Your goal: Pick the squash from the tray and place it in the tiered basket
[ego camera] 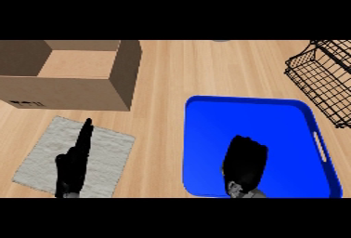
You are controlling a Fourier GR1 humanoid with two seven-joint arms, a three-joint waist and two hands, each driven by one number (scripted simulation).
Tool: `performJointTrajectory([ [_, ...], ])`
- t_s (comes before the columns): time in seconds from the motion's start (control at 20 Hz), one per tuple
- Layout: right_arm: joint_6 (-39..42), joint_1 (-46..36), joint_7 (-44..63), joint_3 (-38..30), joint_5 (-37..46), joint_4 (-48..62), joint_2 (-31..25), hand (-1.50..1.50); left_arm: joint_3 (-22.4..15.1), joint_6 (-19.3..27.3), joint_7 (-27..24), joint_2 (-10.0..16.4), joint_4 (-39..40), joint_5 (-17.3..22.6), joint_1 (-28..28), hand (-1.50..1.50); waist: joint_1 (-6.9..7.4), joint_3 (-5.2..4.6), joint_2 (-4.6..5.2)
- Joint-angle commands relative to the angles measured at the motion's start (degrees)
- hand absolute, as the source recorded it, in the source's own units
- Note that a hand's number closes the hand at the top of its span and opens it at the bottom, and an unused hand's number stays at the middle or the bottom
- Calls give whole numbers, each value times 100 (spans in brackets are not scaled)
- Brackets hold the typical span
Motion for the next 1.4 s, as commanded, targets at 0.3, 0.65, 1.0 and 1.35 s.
performJointTrajectory([
  [0.3,-639,915,-1480,-4008,-2565,-987,-1123,150,2,206,156,-84,-71,-13,409,0,-325,24,91],
  [0.65,-902,424,-1615,-5576,-3676,-1702,-1356,150,39,-38,127,-35,-51,42,361,0,-104,3,76],
  [1.0,-319,169,-905,-6276,-4044,-3787,-2012,150,93,80,390,-76,-18,-74,103,0,-117,-9,65],
  [1.35,727,-1003,-180,-6589,-4492,-3606,-3330,150,18,-54,517,-169,-82,-204,22,0,25,-5,98],
])
